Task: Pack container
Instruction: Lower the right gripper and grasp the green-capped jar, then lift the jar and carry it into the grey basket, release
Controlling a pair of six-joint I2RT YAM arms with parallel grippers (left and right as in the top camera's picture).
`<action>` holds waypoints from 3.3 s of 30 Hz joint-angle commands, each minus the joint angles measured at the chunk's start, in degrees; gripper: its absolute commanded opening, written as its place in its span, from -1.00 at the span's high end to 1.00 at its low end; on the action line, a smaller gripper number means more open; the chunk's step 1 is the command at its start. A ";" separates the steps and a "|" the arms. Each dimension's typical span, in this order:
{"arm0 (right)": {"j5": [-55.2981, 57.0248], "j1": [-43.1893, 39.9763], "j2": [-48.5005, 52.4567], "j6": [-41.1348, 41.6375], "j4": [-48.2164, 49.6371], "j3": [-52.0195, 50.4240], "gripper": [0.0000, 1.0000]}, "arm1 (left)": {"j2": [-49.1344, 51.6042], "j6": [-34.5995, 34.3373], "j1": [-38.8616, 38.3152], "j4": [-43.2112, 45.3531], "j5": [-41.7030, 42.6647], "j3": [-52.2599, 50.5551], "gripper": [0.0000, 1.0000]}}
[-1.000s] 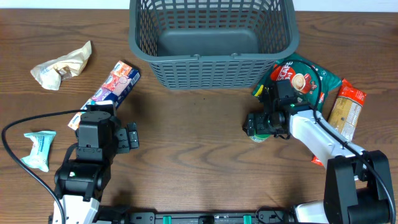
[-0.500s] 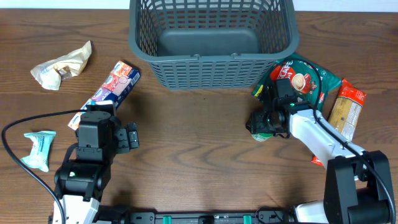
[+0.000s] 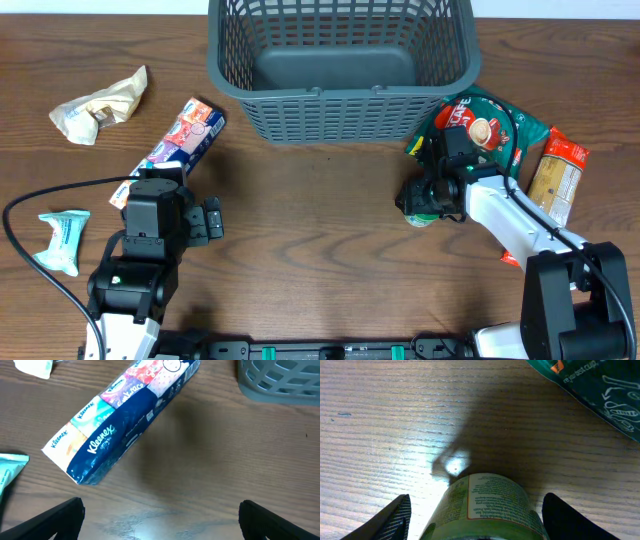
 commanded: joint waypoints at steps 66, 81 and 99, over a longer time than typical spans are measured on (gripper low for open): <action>12.41 -3.98 -7.28 3.02 -24.72 61.18 0.98 | -0.04 0.79 0.24 -0.15 -0.94 1.36 -0.97; -1.70 1.84 23.21 -4.37 -26.38 83.10 0.97 | -0.04 0.79 0.24 -0.20 -0.94 1.36 -0.97; 3.56 3.28 39.41 -9.57 -39.43 83.08 0.68 | -0.04 0.76 0.24 -2.14 -0.92 1.36 -0.97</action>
